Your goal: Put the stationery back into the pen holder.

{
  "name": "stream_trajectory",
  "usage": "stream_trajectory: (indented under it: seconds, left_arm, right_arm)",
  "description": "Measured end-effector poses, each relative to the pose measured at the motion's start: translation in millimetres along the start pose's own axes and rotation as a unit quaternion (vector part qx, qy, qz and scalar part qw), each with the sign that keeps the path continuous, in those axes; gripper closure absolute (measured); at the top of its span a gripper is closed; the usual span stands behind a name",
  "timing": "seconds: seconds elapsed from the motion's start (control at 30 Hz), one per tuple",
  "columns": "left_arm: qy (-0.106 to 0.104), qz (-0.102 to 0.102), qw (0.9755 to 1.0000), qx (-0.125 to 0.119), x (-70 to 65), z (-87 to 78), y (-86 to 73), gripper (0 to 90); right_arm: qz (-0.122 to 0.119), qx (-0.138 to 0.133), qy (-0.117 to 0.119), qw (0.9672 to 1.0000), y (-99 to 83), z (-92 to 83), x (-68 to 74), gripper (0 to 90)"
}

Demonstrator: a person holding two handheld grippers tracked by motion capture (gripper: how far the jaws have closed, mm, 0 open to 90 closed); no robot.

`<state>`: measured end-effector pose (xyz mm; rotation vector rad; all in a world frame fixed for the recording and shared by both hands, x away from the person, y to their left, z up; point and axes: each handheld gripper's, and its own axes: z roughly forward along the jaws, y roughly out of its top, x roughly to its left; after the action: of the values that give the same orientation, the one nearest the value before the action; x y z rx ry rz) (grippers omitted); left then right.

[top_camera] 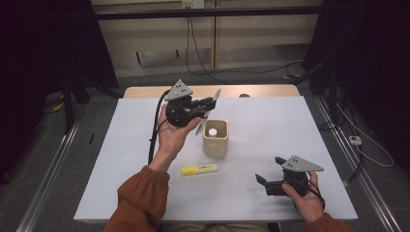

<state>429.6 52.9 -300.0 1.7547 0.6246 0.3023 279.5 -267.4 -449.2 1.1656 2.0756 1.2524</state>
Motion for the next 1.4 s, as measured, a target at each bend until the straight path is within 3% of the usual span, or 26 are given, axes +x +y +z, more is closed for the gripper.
stream_trajectory:
  seconds: [0.2, 0.27, 0.33, 0.7, 1.03, 1.4]
  left_arm:
    - [0.006, 0.002, 1.0, -0.003, 2.5, 18.0, 3.4, 80.6]
    - [0.006, -0.007, 1.0, -0.001, 3.6, 22.8, 4.0, 80.6]
    - [0.017, 0.005, 0.9998, -0.002, 3.7, 26.4, 4.6, 80.6]
    - [0.019, 0.001, 0.9998, -0.004, 12.9, 44.4, 3.7, 80.6]
    - [0.016, -0.007, 0.9998, 0.003, 19.1, 58.5, -6.3, 80.6]
    - [0.02, 0.016, 0.9994, 0.021, 15.9, 67.0, -16.2, 80.5]
  right_arm:
    - [0.0, -0.001, 0.0, 1.0, 0.0, -0.4, -0.2, 4.5]
    - [0.001, -0.001, 0.0, 1.0, 0.0, -0.5, -0.3, 4.5]
    - [0.001, -0.001, 0.001, 1.0, -0.1, -0.6, -0.4, 4.5]
    - [0.003, -0.001, 0.002, 1.0, -0.1, -0.3, -0.6, 4.5]
    - [0.001, -0.001, 0.004, 1.0, -0.2, -0.3, -0.4, 4.5]
    - [0.001, 0.0, 0.004, 1.0, -0.2, -0.3, -0.3, 4.5]
